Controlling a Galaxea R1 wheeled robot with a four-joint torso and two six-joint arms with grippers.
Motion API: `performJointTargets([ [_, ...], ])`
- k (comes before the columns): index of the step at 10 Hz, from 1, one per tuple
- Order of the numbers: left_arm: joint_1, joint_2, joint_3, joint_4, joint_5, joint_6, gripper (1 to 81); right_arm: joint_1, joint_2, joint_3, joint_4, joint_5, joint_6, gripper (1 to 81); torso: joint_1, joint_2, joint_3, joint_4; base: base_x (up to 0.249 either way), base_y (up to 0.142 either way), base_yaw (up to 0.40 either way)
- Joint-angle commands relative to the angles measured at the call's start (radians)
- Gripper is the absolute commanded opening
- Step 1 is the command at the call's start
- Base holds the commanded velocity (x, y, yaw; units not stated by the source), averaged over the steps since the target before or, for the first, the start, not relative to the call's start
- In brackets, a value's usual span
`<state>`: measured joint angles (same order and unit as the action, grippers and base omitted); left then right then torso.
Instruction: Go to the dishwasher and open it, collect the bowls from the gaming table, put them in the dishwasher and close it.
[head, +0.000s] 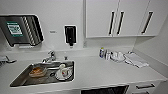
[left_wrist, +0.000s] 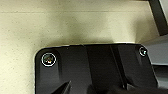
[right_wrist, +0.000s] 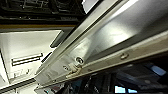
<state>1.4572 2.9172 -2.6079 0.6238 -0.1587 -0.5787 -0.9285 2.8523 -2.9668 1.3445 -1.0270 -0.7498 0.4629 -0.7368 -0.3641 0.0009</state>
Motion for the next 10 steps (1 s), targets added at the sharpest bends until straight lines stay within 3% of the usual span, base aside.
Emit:
performJointTargets([
  [1,-0.044,-0.010,0.002,-0.010,0.024,-0.001,81.1,0.320,0.061,0.032,0.144,-0.048,-0.016,81.1,0.000,0.000,0.000,0.000,0.000,0.000,0.000],
  [4,-0.044,-0.015,0.002,-0.013,0.022,-0.001,81.1,0.375,0.089,0.034,0.119,-0.045,0.012,81.1,0.000,0.000,0.000,-0.001,0.000,0.000,0.000],
  [10,-0.039,-0.015,0.002,-0.012,0.022,-0.001,81.1,0.449,0.074,0.040,0.190,-0.076,0.038,81.1,0.000,0.000,-0.001,-0.001,0.000,0.000,0.000],
])
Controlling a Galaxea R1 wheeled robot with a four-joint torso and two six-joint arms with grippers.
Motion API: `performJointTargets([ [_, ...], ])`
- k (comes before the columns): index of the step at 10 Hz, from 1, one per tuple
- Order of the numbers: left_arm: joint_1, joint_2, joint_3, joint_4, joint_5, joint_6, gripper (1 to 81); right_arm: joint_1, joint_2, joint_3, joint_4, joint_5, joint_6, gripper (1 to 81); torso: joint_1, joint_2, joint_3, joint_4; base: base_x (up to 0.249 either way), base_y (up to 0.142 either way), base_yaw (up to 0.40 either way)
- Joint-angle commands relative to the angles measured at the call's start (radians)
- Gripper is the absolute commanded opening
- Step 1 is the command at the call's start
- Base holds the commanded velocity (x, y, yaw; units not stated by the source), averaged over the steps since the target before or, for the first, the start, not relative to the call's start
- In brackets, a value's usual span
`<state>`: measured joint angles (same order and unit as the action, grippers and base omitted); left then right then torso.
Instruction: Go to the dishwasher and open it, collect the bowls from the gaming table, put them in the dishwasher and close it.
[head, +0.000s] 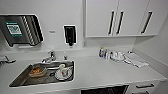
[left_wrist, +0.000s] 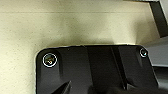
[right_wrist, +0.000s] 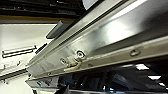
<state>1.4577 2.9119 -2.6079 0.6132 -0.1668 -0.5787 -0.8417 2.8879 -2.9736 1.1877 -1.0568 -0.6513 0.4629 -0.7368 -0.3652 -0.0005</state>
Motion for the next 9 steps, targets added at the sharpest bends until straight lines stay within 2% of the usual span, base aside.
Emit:
performJointTargets([
  [1,-0.039,-0.009,0.002,-0.001,0.030,-0.001,81.1,0.387,0.047,0.053,0.339,-0.045,-0.035,81.1,0.000,0.000,0.000,0.000,0.000,0.000,0.000],
  [2,-0.038,-0.009,0.002,-0.003,0.030,-0.001,81.1,0.396,0.055,0.058,0.337,-0.046,-0.027,81.1,0.000,0.000,0.000,0.000,0.000,0.000,0.000],
  [3,-0.038,-0.012,0.002,-0.009,0.030,-0.001,81.1,0.349,0.049,0.052,0.311,-0.046,-0.027,81.1,0.000,0.000,0.000,0.000,0.000,0.000,0.000],
  [5,-0.038,-0.014,0.002,-0.013,0.030,-0.001,81.1,0.261,-0.032,0.047,0.267,-0.051,-0.030,81.1,0.000,0.000,-0.001,0.000,0.000,0.000,0.000],
  [6,-0.038,-0.012,0.002,-0.013,0.030,-0.001,81.1,0.191,-0.086,0.047,0.221,-0.112,-0.028,81.1,0.000,0.000,-0.001,0.000,0.000,0.000,0.000],
  [8,-0.038,-0.009,0.002,-0.009,0.030,0.000,81.1,0.039,-0.131,-0.008,0.175,-0.104,-0.040,81.1,0.000,0.000,-0.001,0.000,0.000,0.000,0.000],
  [9,-0.038,-0.003,0.002,-0.007,0.030,0.000,81.1,-0.013,-0.140,-0.046,0.127,-0.083,-0.086,81.1,0.000,0.000,-0.001,0.000,0.000,0.000,0.000],
])
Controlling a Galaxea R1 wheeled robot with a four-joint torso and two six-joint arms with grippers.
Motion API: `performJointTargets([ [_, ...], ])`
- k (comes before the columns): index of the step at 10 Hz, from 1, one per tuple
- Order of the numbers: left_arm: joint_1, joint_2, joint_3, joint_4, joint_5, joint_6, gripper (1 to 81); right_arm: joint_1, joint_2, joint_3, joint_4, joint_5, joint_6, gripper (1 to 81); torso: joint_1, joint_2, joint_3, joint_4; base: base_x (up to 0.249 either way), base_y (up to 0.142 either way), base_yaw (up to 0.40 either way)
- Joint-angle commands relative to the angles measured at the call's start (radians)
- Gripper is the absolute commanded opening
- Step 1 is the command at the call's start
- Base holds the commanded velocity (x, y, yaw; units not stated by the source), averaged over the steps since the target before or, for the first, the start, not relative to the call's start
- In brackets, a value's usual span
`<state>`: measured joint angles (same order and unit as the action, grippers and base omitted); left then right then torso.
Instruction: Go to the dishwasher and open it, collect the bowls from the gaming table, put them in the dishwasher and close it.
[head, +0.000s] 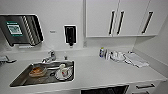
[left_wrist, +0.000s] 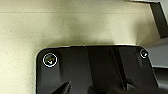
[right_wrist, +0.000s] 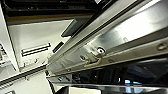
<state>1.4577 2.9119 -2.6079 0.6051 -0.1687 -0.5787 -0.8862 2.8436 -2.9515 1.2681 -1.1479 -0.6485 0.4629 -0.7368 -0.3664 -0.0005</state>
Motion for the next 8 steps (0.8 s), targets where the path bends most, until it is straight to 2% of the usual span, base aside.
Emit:
performJointTargets([
  [1,-0.036,0.001,0.002,0.002,0.032,0.000,81.1,-0.009,-0.103,-0.087,0.033,0.008,-0.118,81.1,0.000,0.000,0.000,0.000,0.000,0.000,0.000],
  [2,-0.038,0.001,0.002,0.002,0.032,0.002,81.1,-0.046,-0.108,-0.096,0.024,0.019,-0.143,81.1,0.000,0.000,0.000,0.000,0.000,0.000,0.000],
  [5,-0.036,0.001,0.002,0.001,0.032,0.002,81.1,-0.109,-0.113,-0.098,-0.004,0.088,-0.172,81.1,0.000,0.000,0.000,0.000,0.000,0.000,0.000],
  [7,-0.038,0.004,0.002,0.002,0.032,0.002,81.1,-0.142,-0.102,-0.101,-0.033,0.104,-0.180,81.1,0.000,0.000,0.001,0.000,0.000,0.000,0.000],
  [8,-0.038,0.004,0.002,0.002,0.032,0.002,81.1,-0.173,-0.082,-0.099,-0.050,0.171,-0.215,81.1,0.000,0.000,0.001,0.000,0.000,0.000,0.000],
])
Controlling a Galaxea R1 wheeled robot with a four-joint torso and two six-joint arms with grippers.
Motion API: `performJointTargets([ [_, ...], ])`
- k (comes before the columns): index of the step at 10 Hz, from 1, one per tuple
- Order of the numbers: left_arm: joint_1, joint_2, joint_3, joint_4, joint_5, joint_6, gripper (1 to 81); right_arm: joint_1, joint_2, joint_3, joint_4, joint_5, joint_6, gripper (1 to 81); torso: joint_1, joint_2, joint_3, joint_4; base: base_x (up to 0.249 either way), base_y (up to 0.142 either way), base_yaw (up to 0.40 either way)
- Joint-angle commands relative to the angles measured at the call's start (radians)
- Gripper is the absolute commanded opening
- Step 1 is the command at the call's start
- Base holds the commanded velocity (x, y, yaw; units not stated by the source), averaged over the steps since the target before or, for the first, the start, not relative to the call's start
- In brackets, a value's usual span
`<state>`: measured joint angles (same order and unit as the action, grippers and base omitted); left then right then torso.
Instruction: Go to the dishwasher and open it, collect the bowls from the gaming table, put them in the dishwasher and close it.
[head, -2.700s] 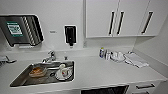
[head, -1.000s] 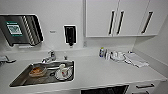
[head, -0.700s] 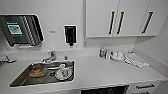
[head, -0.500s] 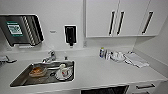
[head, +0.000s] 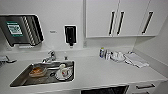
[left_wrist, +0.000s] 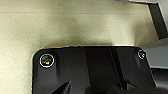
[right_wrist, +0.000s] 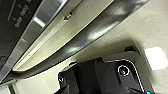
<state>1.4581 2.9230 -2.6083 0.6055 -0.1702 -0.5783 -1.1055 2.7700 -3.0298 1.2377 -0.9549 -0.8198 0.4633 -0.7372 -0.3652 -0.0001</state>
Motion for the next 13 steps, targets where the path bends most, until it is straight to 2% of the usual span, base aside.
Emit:
performJointTargets([
  [1,-0.038,-0.007,0.002,0.002,0.034,0.003,81.1,0.013,0.012,-0.023,-0.021,0.045,-0.073,81.1,0.000,0.000,0.000,0.000,0.000,0.000,0.000],
  [3,-0.038,-0.005,0.002,0.003,0.034,0.006,81.1,-0.023,0.065,-0.018,-0.024,0.226,-0.104,81.1,0.000,0.000,0.000,0.000,0.000,0.000,0.000],
  [5,-0.038,-0.007,0.002,-0.001,0.034,0.006,81.1,-0.031,0.105,-0.020,-0.047,0.264,-0.105,81.1,0.000,0.000,0.001,0.000,0.000,0.000,0.000],
  [7,-0.038,-0.005,0.002,-0.003,0.034,0.006,81.1,-0.034,0.167,-0.013,-0.053,0.335,-0.104,81.1,0.000,0.000,0.001,0.000,0.000,0.000,0.000],
  [9,-0.037,-0.007,0.002,-0.003,0.034,0.006,81.1,0.005,0.223,-0.010,-0.054,0.334,-0.098,81.1,0.000,0.000,0.001,0.000,0.000,0.000,0.000],
  [11,-0.038,-0.010,0.000,-0.001,0.034,0.006,81.1,0.060,0.230,0.028,-0.037,0.302,-0.085,81.1,0.000,0.000,0.001,0.000,0.000,0.000,0.000],
  [12,-0.038,-0.008,0.000,-0.001,0.034,0.006,81.1,0.078,0.220,0.046,-0.018,0.291,-0.059,81.1,0.000,0.000,0.001,0.000,0.000,0.000,0.000],
  [13,-0.038,-0.008,-0.001,0.000,0.034,0.006,81.1,0.100,0.198,0.068,0.026,0.250,-0.030,81.1,0.000,0.000,0.001,0.000,0.000,0.000,0.000],
])
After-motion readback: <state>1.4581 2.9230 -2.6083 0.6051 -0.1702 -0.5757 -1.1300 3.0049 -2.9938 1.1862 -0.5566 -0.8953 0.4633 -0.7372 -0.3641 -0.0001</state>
